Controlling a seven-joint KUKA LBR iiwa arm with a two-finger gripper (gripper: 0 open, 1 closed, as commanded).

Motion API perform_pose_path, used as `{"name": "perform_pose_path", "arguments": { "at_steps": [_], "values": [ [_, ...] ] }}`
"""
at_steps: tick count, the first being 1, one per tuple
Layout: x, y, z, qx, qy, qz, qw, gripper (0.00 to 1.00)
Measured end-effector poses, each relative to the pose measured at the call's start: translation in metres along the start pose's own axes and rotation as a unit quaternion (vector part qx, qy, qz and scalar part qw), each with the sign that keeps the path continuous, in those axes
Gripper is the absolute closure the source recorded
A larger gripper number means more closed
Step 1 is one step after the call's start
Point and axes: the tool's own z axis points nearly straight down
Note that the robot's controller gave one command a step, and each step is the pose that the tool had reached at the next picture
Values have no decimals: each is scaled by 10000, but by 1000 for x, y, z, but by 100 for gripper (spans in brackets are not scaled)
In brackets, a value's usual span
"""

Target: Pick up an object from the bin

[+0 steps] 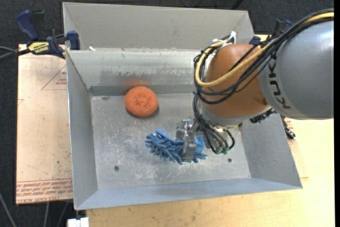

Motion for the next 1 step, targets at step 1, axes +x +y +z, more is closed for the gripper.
{"name": "perform_pose_path", "arguments": {
  "at_steps": [1],
  "values": [
    [0, 0, 0, 0, 0, -2, 10000, 100]
  ]
}}
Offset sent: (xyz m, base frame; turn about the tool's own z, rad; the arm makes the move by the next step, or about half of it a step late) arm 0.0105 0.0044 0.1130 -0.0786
